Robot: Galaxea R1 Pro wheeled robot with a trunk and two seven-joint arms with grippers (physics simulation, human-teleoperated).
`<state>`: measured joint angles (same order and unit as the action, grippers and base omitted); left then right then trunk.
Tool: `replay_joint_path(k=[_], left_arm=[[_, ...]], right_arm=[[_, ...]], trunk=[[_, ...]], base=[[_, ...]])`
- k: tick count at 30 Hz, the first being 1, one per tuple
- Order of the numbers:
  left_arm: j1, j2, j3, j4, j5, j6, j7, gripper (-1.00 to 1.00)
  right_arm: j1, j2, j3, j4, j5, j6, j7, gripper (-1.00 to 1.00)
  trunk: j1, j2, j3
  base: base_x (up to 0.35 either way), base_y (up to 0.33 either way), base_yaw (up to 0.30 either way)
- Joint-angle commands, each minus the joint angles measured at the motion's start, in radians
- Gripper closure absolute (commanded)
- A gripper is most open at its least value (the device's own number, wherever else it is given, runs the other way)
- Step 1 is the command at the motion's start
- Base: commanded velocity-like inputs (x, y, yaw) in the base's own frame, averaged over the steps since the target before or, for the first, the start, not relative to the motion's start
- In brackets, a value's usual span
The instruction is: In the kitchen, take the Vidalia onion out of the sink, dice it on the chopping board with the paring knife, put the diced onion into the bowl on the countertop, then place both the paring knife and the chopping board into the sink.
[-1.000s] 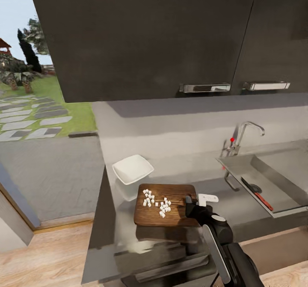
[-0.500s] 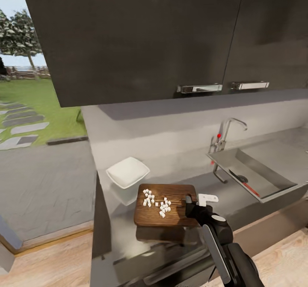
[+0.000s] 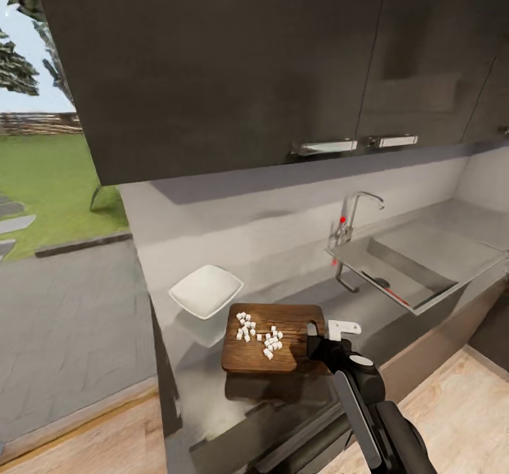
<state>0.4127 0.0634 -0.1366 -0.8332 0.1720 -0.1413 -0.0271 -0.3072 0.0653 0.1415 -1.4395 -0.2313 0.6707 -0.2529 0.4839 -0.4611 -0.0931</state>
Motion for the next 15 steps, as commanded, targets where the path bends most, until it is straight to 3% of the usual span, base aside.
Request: replay_joint_path(k=[1, 15], left_arm=[[0.000, 0.001, -0.003, 0.004, 0.011, -0.003, -0.002, -1.00], [0.000, 0.001, -0.003, 0.009, 0.011, -0.003, -0.002, -1.00]], right_arm=[[-0.001, 0.000, 0.001, -0.001, -0.011, 0.003, -0.009, 1.00], [-0.001, 0.001, 0.001, -0.001, -0.011, 0.003, -0.009, 1.00]], trunk=[[0.001, -0.002, -0.001], [0.001, -0.002, 0.008]], base=[[0.000, 0.309, -0.286], [0.000, 0.309, -0.286]])
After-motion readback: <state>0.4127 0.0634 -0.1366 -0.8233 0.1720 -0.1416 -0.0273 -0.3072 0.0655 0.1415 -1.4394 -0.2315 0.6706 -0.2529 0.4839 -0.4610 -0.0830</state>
